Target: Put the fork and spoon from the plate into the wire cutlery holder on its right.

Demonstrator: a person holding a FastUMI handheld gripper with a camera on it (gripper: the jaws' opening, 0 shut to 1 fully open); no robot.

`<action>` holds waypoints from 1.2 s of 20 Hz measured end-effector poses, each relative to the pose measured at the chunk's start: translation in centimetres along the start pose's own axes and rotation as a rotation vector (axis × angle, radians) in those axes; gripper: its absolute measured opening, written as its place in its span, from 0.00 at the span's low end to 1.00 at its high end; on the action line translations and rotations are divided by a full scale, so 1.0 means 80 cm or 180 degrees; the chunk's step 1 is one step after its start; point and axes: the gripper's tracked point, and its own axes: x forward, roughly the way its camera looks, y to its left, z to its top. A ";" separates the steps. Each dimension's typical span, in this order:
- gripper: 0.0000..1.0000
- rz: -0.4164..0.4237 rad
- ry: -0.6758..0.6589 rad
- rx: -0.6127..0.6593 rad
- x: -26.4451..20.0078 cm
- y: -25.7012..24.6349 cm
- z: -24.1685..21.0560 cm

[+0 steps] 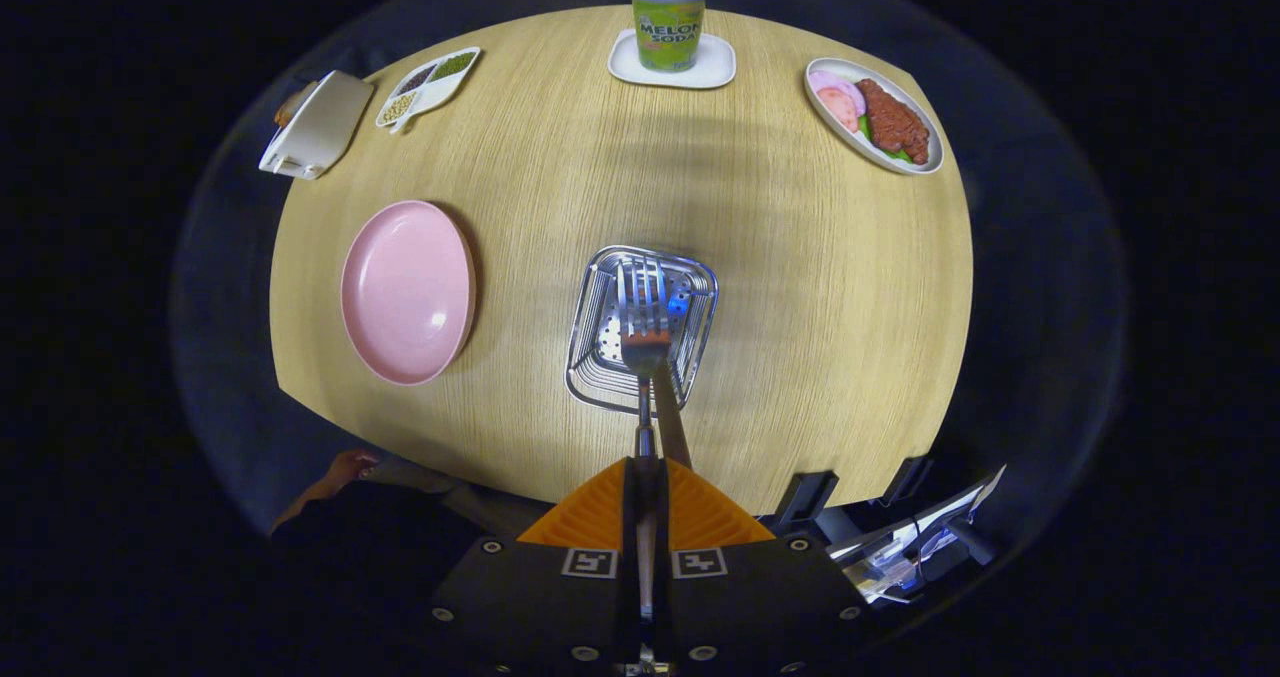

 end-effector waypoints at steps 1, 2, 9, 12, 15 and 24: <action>0.05 0.0063 0.0103 0.0015 0.002 0.002 -0.001; 0.05 0.0127 0.0187 0.0036 0.006 0.003 -0.002; 0.06 0.0330 0.0571 0.0247 0.016 0.006 0.010; 0.09 0.0389 0.0521 0.0300 0.015 0.012 0.019; 0.11 0.0380 0.0258 0.0411 0.004 0.007 0.037; 0.09 0.0373 -0.1248 0.0818 -0.097 0.021 0.095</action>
